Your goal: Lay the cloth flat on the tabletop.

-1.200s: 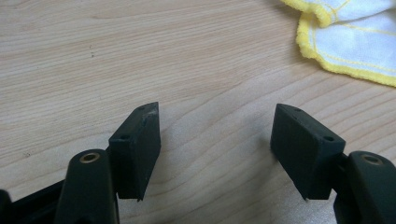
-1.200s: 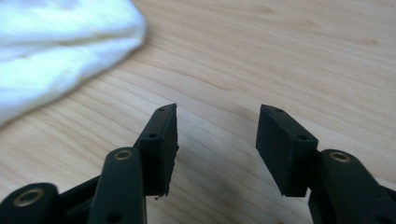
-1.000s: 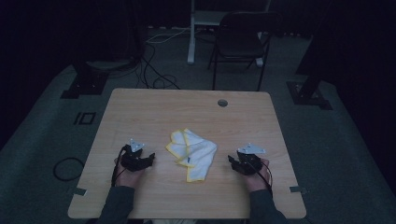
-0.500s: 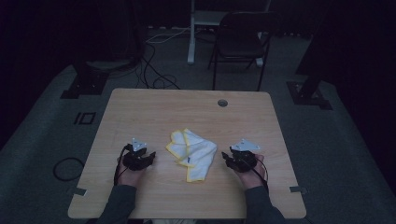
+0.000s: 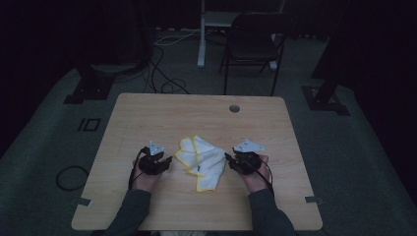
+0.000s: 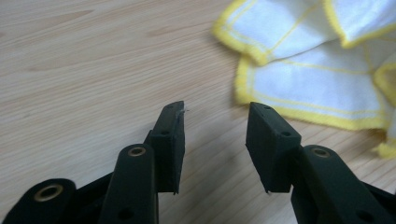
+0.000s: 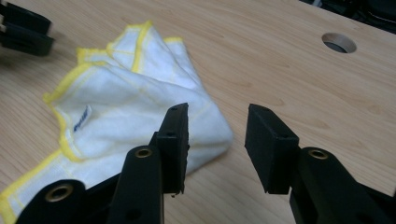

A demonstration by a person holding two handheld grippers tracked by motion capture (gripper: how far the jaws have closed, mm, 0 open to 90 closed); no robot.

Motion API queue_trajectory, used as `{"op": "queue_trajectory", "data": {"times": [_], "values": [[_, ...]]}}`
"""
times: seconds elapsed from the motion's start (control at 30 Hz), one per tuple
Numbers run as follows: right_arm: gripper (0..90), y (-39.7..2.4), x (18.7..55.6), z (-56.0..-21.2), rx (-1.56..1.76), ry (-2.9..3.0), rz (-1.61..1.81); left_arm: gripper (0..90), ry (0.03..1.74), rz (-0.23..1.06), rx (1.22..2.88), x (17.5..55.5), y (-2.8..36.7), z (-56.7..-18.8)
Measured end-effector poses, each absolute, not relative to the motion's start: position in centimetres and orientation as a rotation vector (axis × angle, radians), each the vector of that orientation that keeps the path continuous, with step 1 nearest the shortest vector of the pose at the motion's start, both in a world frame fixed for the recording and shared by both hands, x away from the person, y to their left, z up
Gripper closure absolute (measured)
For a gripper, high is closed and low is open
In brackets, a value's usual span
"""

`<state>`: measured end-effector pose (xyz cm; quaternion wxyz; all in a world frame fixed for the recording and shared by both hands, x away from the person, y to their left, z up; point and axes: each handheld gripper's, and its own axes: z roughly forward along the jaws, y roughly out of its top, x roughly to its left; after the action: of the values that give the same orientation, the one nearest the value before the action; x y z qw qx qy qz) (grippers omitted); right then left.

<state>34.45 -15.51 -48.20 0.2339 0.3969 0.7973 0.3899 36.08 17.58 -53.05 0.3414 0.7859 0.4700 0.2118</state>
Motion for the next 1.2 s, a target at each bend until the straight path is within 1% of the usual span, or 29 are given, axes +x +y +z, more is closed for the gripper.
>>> {"op": "queue_trajectory", "data": {"times": [0.27,0.47,0.83,1.0,1.1,1.2], "values": [[59.6,-13.9,34.9,-48.0,1.057,2.209,1.095,62.3,1.147,0.532,2.083,36.6,15.3,-52.9],[57.1,-12.1,35.1,-47.9,1.027,2.239,1.112,62.4,1.137,0.514,2.097,37.2,14.3,-53.1],[50.6,-8.9,35.6,-47.7,0.962,2.297,1.113,65.9,1.151,0.501,2.111,37.5,14.0,-53.8],[49.7,-7.6,36.0,-47.8,0.960,2.309,1.110,66.8,1.154,0.497,2.105,37.4,14.1,-53.9],[49.4,-6.9,36.4,-48.0,0.956,2.321,1.101,68.6,1.156,0.493,2.104,37.3,14.1,-53.8],[46.1,-6.3,36.9,-48.5,0.969,2.346,1.099,72.0,1.153,0.489,2.108,37.2,14.0,-53.8]]}}
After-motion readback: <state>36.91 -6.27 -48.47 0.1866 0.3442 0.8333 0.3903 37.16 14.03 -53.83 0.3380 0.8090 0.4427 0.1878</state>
